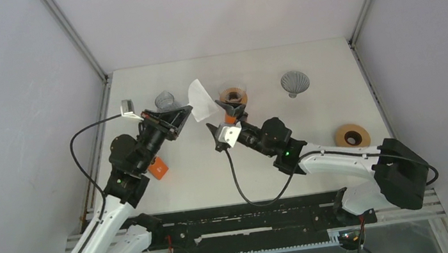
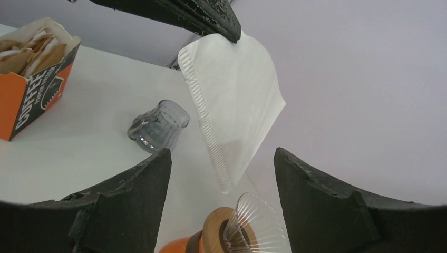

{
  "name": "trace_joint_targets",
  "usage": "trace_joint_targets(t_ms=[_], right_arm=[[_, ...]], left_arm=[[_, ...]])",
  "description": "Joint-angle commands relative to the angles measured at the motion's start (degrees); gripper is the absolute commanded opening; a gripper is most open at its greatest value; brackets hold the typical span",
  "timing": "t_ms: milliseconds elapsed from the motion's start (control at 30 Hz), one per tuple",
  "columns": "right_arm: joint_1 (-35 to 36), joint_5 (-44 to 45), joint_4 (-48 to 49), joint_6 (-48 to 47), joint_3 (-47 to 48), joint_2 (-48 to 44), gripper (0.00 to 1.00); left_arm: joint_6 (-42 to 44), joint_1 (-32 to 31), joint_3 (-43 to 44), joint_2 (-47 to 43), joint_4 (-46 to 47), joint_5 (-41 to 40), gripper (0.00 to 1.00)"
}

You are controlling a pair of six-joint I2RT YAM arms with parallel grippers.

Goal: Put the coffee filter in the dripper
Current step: Pick up the coffee filter from the coffee filter holder.

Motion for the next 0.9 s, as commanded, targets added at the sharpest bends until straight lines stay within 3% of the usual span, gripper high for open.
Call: trace_joint_targets(t_ms=[0, 667, 867], right_arm=[[0.0, 2.0, 5.4, -2.1, 0.0, 1.4, 0.78], [0.0, 5.1, 7.6, -1.5, 0.0, 3.8, 0.38], [-0.1, 5.6, 6.8, -1.4, 0.1, 3.4, 0.11]], left_arm=[[-1.2, -1.5, 0.3, 0.1, 2.8, -1.7, 0.0], [-5.3, -3.9, -1.6, 0.0, 3.4, -3.6, 0.0], [-5.0, -3.8, -1.6, -0.6, 2.1, -4.4, 0.0]])
